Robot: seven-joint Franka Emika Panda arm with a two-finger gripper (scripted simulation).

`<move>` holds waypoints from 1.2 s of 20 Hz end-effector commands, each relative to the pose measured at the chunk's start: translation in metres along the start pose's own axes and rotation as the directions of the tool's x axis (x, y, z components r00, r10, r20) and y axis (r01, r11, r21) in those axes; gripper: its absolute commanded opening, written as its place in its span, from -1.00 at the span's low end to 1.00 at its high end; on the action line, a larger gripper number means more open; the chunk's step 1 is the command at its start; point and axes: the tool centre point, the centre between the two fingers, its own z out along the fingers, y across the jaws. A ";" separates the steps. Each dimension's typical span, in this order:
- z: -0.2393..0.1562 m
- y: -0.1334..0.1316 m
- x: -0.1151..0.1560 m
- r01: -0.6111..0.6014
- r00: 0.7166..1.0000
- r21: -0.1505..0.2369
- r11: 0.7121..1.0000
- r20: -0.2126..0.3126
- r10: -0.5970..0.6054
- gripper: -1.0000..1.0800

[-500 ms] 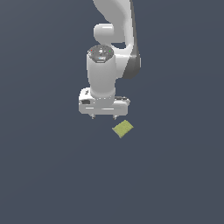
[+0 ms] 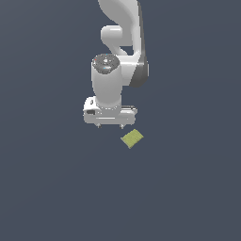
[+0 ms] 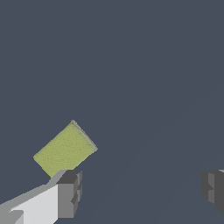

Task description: Pick up the object and move it to a goal position.

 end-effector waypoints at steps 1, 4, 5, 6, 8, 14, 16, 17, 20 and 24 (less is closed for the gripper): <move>0.002 0.002 -0.001 0.006 1.000 0.000 1.000 0.006 -0.006 0.92; 0.001 0.001 -0.001 0.004 1.000 0.000 1.000 0.004 -0.004 0.92; 0.002 0.001 -0.001 0.001 1.000 0.000 1.000 0.004 -0.001 0.92; 0.002 0.000 -0.001 -0.003 1.000 0.001 1.000 0.003 0.003 0.92; 0.004 -0.002 -0.001 -0.015 1.000 0.001 1.000 0.003 0.015 0.92; 0.013 -0.012 -0.002 -0.077 0.997 0.006 0.997 0.002 0.077 0.92; 0.017 -0.017 -0.003 -0.106 0.994 0.008 0.994 0.001 0.106 0.92; 0.019 -0.019 -0.003 -0.122 0.992 0.009 0.992 0.001 0.122 0.92; 0.027 -0.028 -0.004 -0.178 0.984 0.012 0.984 0.001 0.178 0.92; 0.039 -0.041 -0.007 -0.264 0.964 0.017 0.964 0.000 0.265 0.92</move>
